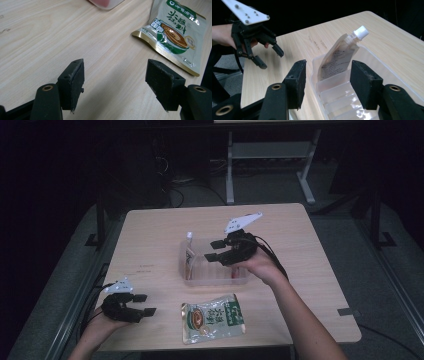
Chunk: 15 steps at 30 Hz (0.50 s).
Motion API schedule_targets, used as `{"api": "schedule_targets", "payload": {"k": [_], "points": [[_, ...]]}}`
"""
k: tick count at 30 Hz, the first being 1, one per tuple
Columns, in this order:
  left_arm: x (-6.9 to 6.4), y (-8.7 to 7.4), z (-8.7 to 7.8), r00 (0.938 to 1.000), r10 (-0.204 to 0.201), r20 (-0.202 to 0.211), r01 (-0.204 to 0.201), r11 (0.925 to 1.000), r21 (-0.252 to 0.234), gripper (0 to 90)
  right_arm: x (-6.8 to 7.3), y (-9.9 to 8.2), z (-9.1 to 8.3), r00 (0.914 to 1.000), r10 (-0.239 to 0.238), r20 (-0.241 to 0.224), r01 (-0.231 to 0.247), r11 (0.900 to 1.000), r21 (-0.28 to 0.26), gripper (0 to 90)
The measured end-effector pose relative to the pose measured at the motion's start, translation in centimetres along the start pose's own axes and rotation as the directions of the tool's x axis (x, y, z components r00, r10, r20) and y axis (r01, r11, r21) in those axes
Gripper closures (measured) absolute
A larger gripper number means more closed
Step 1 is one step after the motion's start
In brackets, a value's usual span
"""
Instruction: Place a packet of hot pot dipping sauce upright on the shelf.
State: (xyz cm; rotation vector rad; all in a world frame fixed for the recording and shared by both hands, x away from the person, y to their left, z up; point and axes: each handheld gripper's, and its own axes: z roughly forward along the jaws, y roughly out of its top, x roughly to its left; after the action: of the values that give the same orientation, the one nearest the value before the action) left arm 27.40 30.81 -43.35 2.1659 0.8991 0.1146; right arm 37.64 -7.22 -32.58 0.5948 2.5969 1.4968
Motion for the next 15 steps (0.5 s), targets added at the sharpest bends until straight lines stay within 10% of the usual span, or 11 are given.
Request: {"api": "schedule_targets", "payload": {"k": [15], "points": [[-1.0, 0.4, 0.2, 0.9993, 0.037, -0.010, -0.036, 0.9989, 0.030, 31.3, 3.1, -3.8, -3.3, 0.9977, -0.055, 0.040, 0.054, 0.9981, 0.029, 45.2]]}}
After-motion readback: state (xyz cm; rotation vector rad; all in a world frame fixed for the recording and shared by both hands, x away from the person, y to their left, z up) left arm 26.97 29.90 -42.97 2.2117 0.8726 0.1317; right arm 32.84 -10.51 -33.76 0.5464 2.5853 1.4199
